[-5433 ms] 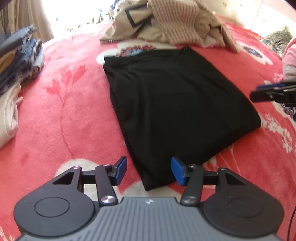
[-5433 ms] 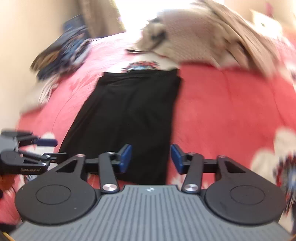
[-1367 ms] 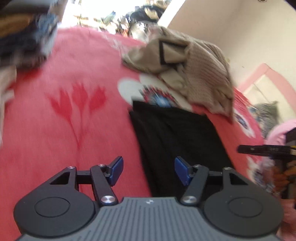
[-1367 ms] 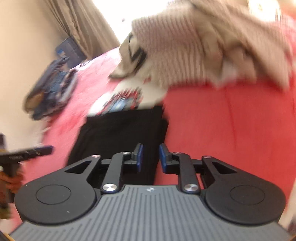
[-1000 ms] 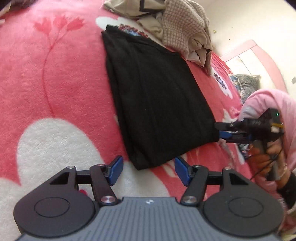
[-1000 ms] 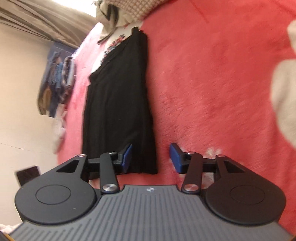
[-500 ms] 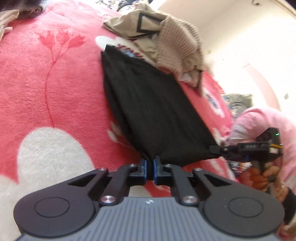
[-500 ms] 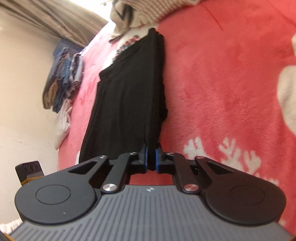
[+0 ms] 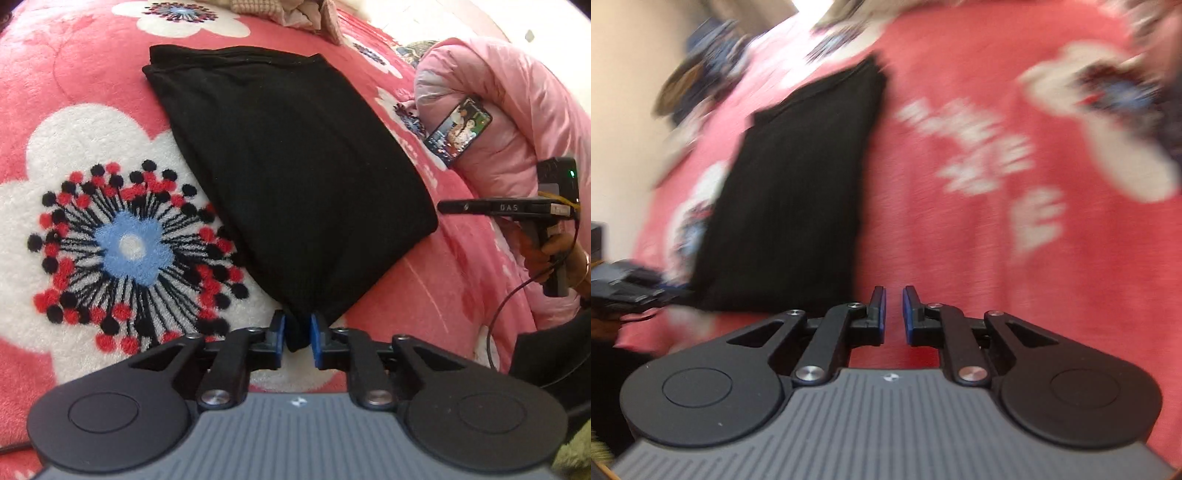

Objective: Fold clothes

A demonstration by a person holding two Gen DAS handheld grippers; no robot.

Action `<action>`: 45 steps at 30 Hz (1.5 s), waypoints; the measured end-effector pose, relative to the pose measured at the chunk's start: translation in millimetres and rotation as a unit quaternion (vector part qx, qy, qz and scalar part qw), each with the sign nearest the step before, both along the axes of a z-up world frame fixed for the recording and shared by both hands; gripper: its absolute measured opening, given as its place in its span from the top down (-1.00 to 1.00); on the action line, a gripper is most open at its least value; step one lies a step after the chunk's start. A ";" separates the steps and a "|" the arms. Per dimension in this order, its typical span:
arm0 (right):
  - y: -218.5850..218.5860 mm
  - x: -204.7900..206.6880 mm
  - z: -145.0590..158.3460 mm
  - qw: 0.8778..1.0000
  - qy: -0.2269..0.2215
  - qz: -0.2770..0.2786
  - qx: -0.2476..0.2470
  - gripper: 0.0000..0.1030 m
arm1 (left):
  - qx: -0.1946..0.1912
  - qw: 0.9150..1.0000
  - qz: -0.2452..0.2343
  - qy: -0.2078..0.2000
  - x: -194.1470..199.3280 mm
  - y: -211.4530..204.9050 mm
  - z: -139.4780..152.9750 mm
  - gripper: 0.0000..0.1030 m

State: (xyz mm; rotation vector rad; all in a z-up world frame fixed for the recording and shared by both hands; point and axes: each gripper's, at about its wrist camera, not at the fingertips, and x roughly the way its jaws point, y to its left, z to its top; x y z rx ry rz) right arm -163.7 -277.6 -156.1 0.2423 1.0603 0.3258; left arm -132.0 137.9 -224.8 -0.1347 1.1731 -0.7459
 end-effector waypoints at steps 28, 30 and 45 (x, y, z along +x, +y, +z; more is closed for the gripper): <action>85.8 -48.7 17.0 0.927 -0.161 0.219 -0.260 0.95 | 0.063 0.990 -0.048 -0.120 -28.5 -26.5 12.2 0.87; 84.1 -47.9 14.9 0.920 -0.164 0.225 -0.277 0.96 | 0.064 0.989 -0.053 -0.124 -28.5 -27.2 12.7 0.87; 63.8 -35.3 23.5 0.947 -0.121 0.232 -0.186 0.65 | 0.070 0.989 -0.056 -0.118 -25.4 -27.6 8.0 0.86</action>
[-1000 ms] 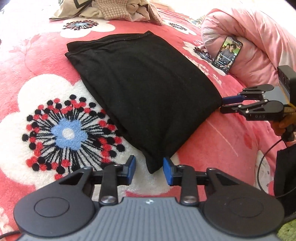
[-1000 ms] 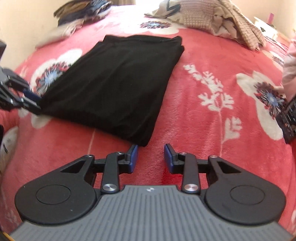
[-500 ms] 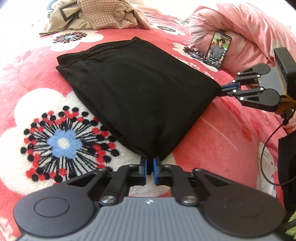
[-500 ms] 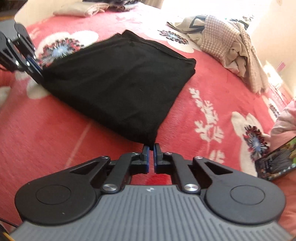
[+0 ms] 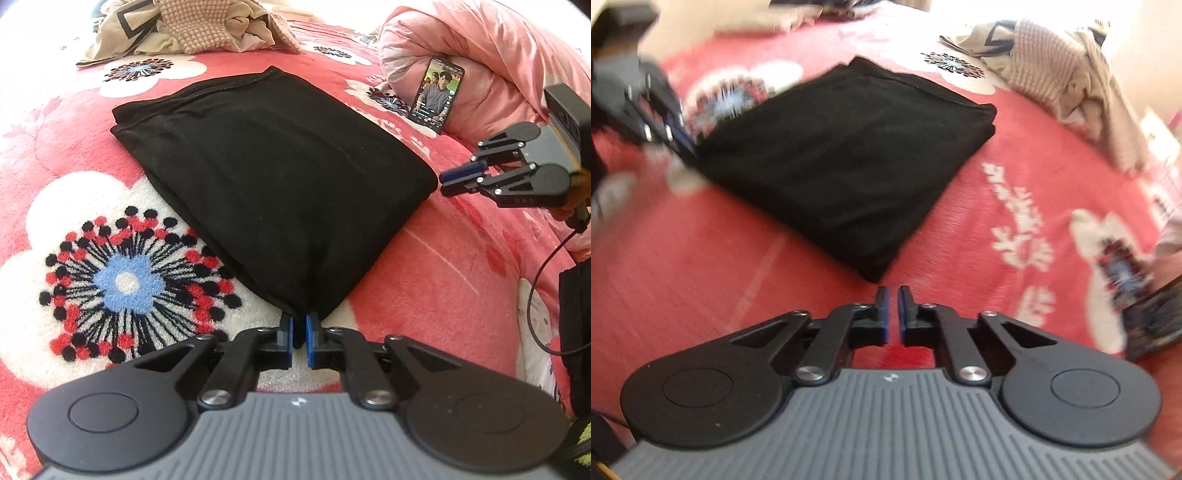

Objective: Fold clothes

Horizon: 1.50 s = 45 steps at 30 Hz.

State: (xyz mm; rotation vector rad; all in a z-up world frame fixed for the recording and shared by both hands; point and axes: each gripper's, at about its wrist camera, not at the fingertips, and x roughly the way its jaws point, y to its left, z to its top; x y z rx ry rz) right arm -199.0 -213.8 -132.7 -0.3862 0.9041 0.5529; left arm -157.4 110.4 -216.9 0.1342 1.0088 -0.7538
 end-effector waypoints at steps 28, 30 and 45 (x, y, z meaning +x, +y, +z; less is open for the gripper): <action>30.0 -14.4 1.9 0.960 -0.114 0.192 -0.167 0.93 | 0.020 0.998 -0.049 -0.036 -8.6 -9.3 2.6 0.87; 27.9 -12.8 -13.0 0.965 -0.102 0.183 -0.161 0.92 | 0.019 0.998 -0.043 -0.029 -7.2 -9.7 0.0 0.86; 1.7 2.7 15.3 0.989 -0.070 0.119 -0.050 0.88 | 0.013 0.999 -0.029 -0.010 -7.3 -5.5 -0.4 0.84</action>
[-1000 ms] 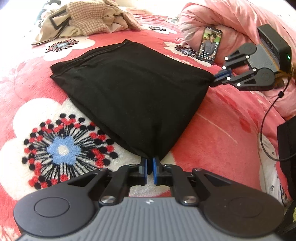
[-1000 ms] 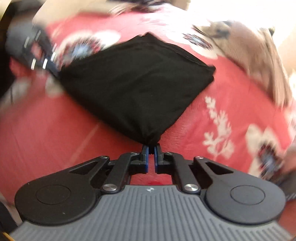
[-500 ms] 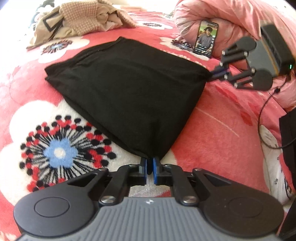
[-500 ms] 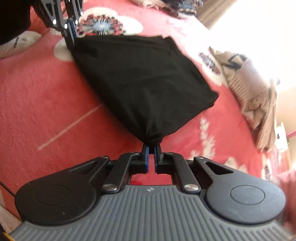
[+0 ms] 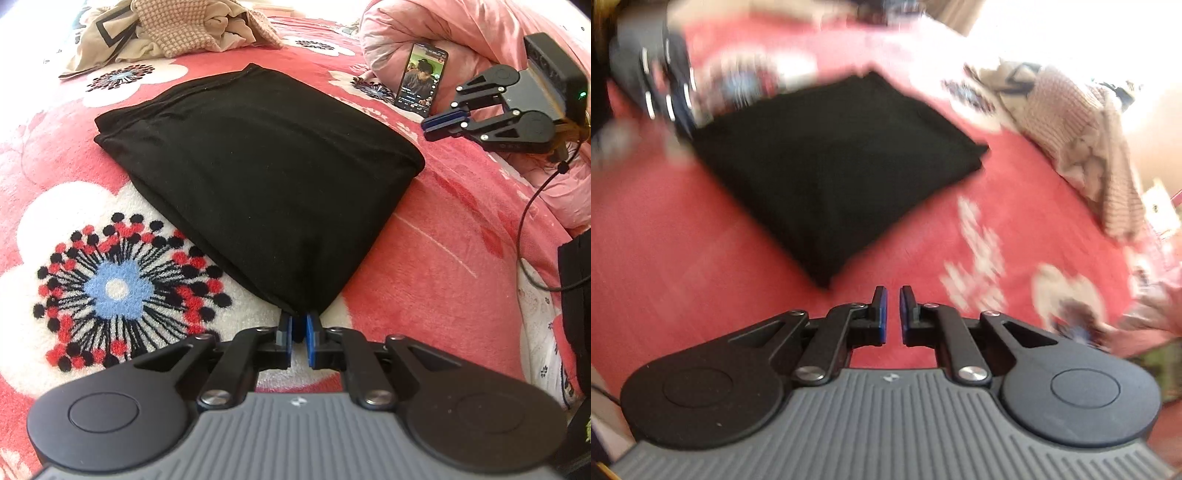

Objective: Fold clothes

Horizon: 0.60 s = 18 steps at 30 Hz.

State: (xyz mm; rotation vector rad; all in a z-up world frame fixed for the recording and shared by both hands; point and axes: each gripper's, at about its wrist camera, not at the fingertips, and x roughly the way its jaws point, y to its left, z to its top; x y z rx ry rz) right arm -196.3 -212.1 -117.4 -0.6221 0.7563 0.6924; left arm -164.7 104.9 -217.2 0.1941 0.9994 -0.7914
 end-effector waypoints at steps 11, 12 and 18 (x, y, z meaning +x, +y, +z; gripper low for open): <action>-5.8 16.6 -43.4 0.997 0.071 0.023 -0.003 0.93 | -0.002 1.000 0.003 0.004 -0.8 3.0 -1.7 0.85; -8.6 16.9 -42.3 0.998 0.066 0.014 -0.019 0.93 | -0.004 1.000 0.005 0.007 0.0 3.6 -2.3 0.85; -15.9 14.1 -6.0 0.998 0.015 -0.054 0.006 0.91 | -0.009 1.000 0.009 0.021 3.7 5.1 -2.5 0.84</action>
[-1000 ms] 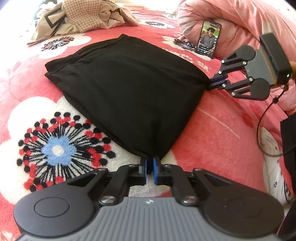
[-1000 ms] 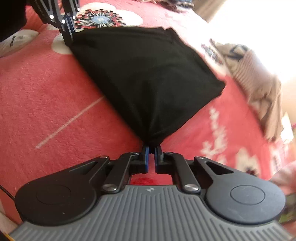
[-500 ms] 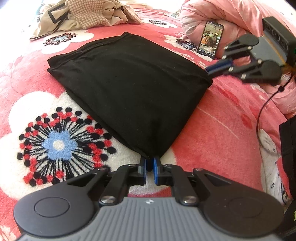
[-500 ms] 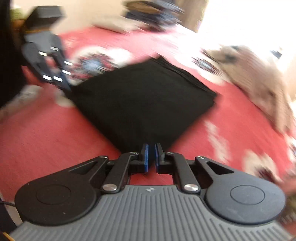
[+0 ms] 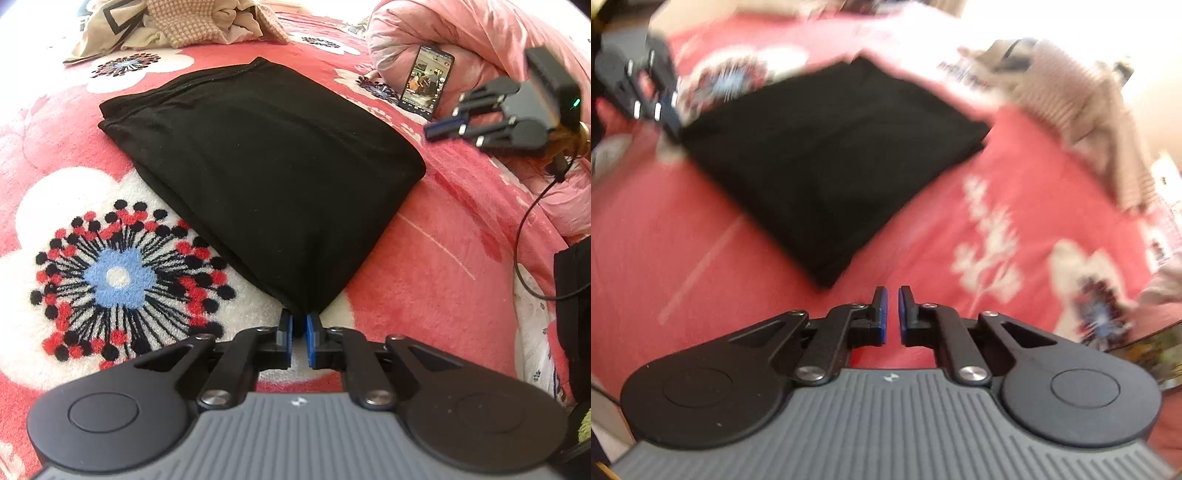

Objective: Fold clothes

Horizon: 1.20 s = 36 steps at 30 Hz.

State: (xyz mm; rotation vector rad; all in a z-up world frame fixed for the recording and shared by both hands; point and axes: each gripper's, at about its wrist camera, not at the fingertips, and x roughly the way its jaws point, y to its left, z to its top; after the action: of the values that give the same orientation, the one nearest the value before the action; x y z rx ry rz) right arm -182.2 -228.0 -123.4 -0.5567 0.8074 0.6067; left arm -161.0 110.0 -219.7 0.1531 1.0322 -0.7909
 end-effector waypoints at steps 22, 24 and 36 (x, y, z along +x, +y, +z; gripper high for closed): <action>-28.8 17.8 -4.6 0.973 -0.031 -0.223 0.050 0.90 | -0.010 0.998 0.058 0.033 -3.3 35.6 12.1 0.74; -27.3 14.2 3.5 0.971 -0.046 -0.225 0.062 0.90 | 0.003 0.998 0.063 0.025 -5.6 43.7 19.0 0.72; 51.4 17.8 1.9 0.983 0.010 -0.097 0.153 0.90 | -0.066 0.997 0.039 -0.001 14.1 -9.7 20.7 0.53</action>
State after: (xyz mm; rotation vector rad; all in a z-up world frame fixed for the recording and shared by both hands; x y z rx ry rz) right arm -164.3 -176.7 -121.5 -0.1888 0.7599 0.5434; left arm -146.9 100.3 -199.1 0.0010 0.9760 -0.7858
